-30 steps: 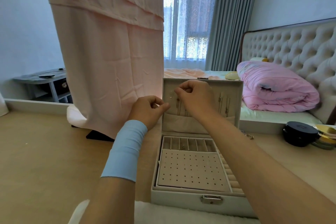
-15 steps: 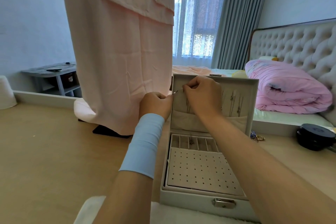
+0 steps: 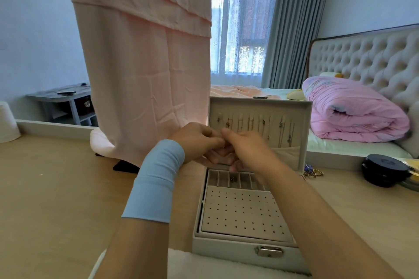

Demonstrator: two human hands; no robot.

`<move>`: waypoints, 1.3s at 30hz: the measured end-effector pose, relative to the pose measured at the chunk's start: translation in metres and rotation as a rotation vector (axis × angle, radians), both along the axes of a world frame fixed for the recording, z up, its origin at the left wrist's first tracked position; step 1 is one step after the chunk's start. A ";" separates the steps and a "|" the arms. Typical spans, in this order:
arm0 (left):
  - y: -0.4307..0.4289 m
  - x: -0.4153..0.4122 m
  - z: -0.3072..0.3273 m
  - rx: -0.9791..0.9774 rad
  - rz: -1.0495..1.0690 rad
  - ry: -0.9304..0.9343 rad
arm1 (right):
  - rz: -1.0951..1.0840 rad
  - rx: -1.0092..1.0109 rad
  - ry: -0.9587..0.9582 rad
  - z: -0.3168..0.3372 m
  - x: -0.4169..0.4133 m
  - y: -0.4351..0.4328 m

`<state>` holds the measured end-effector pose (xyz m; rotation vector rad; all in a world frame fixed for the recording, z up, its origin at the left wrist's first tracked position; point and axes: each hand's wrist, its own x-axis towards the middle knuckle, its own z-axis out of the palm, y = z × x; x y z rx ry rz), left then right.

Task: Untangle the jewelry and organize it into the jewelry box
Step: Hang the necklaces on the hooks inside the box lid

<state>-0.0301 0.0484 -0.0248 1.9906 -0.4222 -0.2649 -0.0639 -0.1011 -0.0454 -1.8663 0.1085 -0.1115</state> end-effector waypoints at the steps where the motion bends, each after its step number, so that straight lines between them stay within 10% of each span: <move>1: 0.001 -0.001 0.001 0.033 -0.028 -0.014 | 0.029 0.035 0.011 0.000 -0.003 -0.001; 22: -0.021 -0.009 -0.009 -0.100 0.024 -0.054 | 0.113 -0.266 -0.197 0.014 -0.011 -0.039; 33: -0.012 -0.004 -0.003 0.076 0.171 -0.396 | 0.106 -0.414 -0.119 -0.003 -0.002 -0.030; 39: -0.005 0.006 -0.018 0.505 0.207 -0.419 | 0.003 -0.365 -0.324 0.020 0.001 -0.025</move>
